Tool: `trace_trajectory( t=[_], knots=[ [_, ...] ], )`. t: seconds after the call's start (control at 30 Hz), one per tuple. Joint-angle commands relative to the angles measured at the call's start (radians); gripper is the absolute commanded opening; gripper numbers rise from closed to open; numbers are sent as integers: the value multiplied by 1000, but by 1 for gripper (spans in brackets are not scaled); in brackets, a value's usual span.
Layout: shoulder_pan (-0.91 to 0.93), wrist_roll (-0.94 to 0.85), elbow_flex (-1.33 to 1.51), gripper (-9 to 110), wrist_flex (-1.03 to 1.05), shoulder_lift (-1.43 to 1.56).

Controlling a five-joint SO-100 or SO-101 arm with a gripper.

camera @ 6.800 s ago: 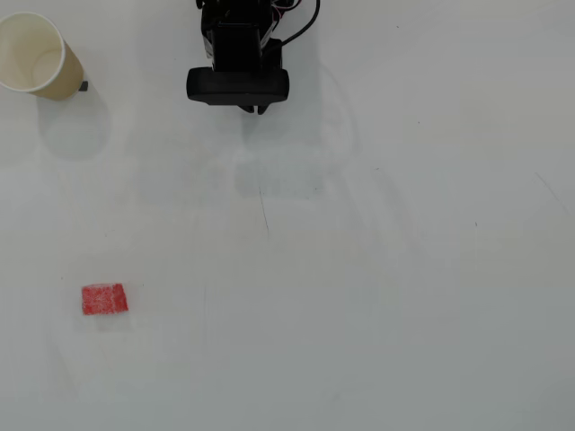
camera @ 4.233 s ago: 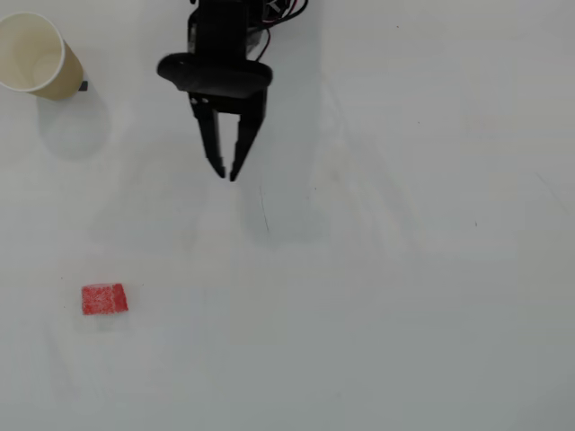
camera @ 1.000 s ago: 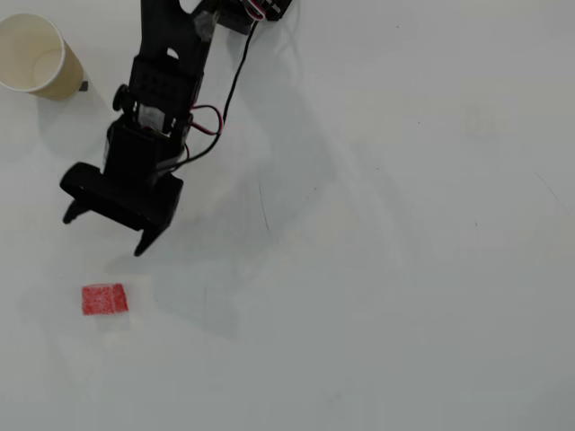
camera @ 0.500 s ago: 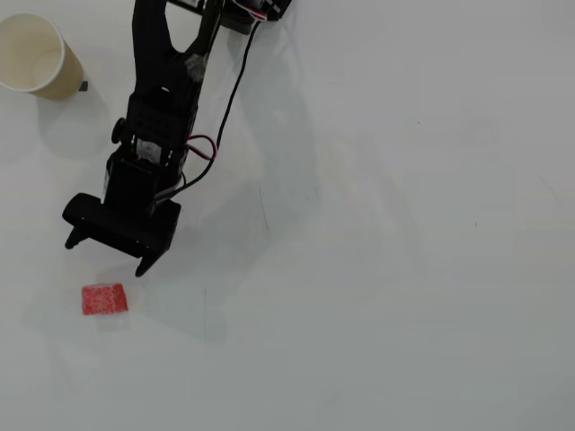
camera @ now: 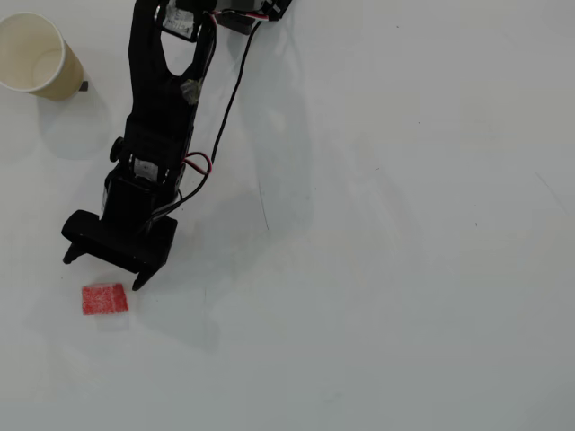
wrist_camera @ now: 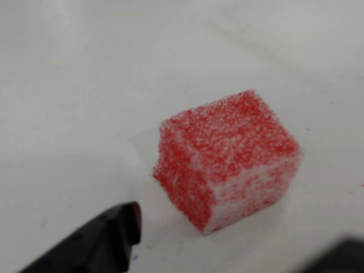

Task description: Pick up the cube and drop it in the cup.

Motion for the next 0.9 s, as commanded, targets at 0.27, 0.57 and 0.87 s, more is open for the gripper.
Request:
trace_trajectory(
  t=[0.27, 0.57, 0.87],
  knots=[
    [5, -11, -221, 40, -71, -18],
    [9, -11, -290, 40, -84, -80],
    [15, -12, -396, 40, -84, -158]
  ],
)
